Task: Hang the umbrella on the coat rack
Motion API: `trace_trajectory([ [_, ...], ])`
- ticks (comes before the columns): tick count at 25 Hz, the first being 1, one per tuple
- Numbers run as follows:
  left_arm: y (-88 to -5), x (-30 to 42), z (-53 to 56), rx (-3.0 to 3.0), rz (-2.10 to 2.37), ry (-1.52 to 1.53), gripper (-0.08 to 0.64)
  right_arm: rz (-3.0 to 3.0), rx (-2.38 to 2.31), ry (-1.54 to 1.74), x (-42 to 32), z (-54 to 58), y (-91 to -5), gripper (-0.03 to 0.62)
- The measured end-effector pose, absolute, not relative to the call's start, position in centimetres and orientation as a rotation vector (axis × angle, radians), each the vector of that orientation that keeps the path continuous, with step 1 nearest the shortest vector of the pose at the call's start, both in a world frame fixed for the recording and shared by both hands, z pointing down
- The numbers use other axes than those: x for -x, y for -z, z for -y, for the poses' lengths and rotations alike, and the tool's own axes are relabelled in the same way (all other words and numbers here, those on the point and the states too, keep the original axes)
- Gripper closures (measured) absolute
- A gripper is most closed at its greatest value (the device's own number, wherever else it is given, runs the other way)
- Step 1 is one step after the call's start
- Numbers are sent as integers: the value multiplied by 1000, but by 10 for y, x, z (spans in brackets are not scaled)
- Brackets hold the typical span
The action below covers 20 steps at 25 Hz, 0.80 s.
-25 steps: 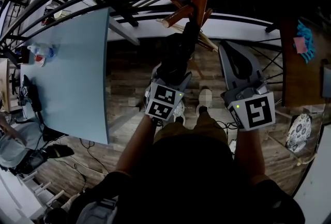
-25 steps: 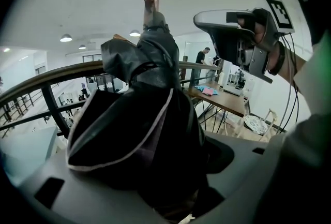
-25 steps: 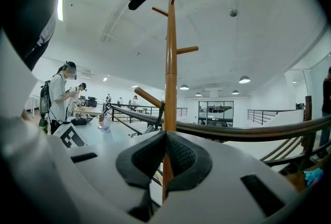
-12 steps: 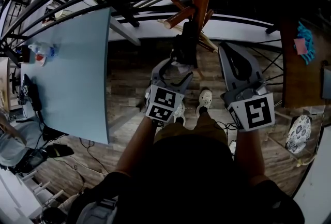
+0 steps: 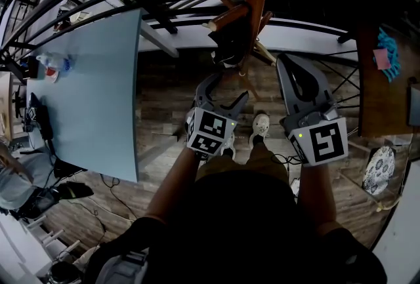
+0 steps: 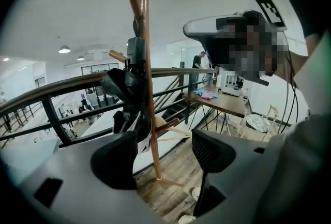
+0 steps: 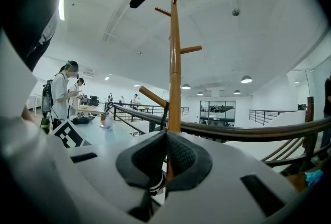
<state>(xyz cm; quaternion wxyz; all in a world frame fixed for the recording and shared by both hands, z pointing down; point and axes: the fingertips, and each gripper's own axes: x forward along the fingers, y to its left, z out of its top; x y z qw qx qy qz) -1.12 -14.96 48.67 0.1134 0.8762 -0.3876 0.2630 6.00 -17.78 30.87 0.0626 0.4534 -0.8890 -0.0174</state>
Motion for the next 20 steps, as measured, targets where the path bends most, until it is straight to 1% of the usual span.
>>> trace_trajectory([
  [20, -449, 19, 167, -2635, 1178, -693, 232, 2657, -1394, 64, -59, 177, -305, 561],
])
